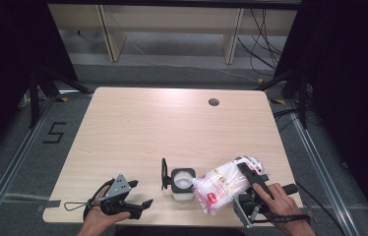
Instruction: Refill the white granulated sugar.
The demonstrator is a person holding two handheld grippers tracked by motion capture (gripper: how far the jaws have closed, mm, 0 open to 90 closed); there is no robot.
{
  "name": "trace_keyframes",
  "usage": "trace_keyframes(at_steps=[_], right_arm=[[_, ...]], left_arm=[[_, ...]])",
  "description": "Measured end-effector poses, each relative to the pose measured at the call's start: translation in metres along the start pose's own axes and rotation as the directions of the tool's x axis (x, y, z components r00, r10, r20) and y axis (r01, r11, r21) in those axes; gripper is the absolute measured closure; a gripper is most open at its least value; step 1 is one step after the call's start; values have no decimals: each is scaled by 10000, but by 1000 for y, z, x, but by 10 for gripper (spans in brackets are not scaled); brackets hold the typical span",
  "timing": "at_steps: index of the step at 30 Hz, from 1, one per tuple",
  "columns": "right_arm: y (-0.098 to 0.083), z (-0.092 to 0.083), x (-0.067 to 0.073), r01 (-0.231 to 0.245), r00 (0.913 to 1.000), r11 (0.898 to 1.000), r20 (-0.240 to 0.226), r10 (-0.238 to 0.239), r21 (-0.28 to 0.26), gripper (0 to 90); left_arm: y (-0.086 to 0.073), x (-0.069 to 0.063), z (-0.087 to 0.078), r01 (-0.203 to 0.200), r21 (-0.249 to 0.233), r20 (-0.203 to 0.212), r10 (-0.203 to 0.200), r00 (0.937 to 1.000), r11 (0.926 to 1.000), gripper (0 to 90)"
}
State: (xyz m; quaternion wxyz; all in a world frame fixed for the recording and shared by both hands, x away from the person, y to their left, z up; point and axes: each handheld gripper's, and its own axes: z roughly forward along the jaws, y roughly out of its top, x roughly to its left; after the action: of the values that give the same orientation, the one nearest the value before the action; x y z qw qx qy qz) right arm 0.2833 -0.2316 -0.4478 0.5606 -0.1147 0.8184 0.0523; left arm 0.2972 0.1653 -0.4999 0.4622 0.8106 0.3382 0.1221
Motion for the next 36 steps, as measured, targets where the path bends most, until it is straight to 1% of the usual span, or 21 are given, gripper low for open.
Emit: trace_keyframes(at_steps=[1, 2, 3, 5, 7, 8, 12, 19, 20, 22, 23, 24, 26, 27, 29, 30, 31, 32, 34, 35, 36], right_arm=[[-3, 3, -1, -84, 9998, 9994, -156, 78, -335, 477], [-3, 4, -6, 546, 9985, 9971, -32, -548, -523, 478], [-6, 3, 2, -770, 9967, 9963, -293, 759, -382, 479], [-8, 5, -2, -373, 9989, 9970, -320, 352, -673, 480], [-9, 6, 0, -594, 9977, 9952, -387, 566, -771, 481], [-10, 7, 4, -1203, 9915, 9896, -592, 1158, -785, 481], [-11, 8, 2, -965, 9940, 9899, -611, 905, -1043, 482], [-11, 9, 4, -1300, 9900, 9815, -730, 1206, -1404, 485], [-12, 9, 8, -1969, 9782, 9714, -934, 1855, -1329, 485], [-14, 10, 8, -2083, 9757, 9680, -992, 1956, -1402, 486], [-14, 10, 5, -1719, 9825, 9732, -984, 1580, -1528, 486], [-15, 10, 9, -2337, 9690, 9620, -1150, 2186, -1409, 487], [-16, 12, 7, -2027, 9762, 9658, -1114, 1862, -1618, 487], [-17, 11, 12, -2712, 9590, 9502, -1279, 2531, -1535, 488], [-18, 12, 9, -2502, 9639, 9534, -1354, 2291, -1684, 488], [-18, 12, 12, -2982, 9500, 9402, -1465, 2756, -1647, 489], [-19, 13, 10, -2775, 9565, 9435, -1442, 2537, -1810, 489], [-20, 14, 12, -3234, 9413, 9284, -1625, 2958, -1830, 490], [-20, 15, 11, -3226, 9418, 9257, -1651, 2929, -1978, 490], [-20, 16, 9, -2969, 9507, 9316, -1561, 2678, -2096, 490], [-20, 16, 9, -2969, 9507, 9316, -1561, 2678, -2096, 490]], left_arm=[[0, 0, 0, 5, -4, 6, -5, 10000, 10000, 153], [0, 0, 0, -9, -6, 6, 9, 10000, 10000, 153], [0, 0, 0, 59, -10, 31, -59, 10000, 10000, 153], [0, 0, 0, -16, 6, 6, 16, 10000, 10000, 153], [0, 0, 0, 26, -12, 16, -26, 10000, 10000, 153], [0, -1, 0, 138, -92, 50, -138, 9999, 9999, 153], [0, 0, 0, 1, 37, 27, -1, 10000, 10000, 153], [0, 1, -1, -37, -5, -5, 37, 10000, 10000, 153], [1, 0, -2, -16, 13, -51, 17, 10000, 10000, 153], [1, 1, -2, -230, 34, -39, 230, 9997, 9997, 153], [1, 2, -2, -204, -5, -6, 204, 9998, 9998, 153], [1, 2, -2, -203, 2, 2, 203, 9998, 9998, 153], [1, 2, -2, -213, -10, 16, 213, 9998, 9998, 153], [1, 1, -2, -233, 52, -70, 233, 9997, 9997, 152], [1, 2, -2, -224, -9, 0, 224, 9997, 9997, 152], [1, 2, -2, -224, -9, 0, 224, 9997, 9997, 152], [2, 1, -3, -240, 102, -100, 241, 9997, 9997, 152], [2, 1, -3, -240, 102, -100, 241, 9997, 9997, 152], [1, 2, -2, -222, -10, -36, 222, 9997, 9998, 152], [1, 1, -2, -185, -45, -41, 185, 9998, 9998, 152], [1, 1, -2, -185, -45, -41, 185, 9998, 9998, 152]])
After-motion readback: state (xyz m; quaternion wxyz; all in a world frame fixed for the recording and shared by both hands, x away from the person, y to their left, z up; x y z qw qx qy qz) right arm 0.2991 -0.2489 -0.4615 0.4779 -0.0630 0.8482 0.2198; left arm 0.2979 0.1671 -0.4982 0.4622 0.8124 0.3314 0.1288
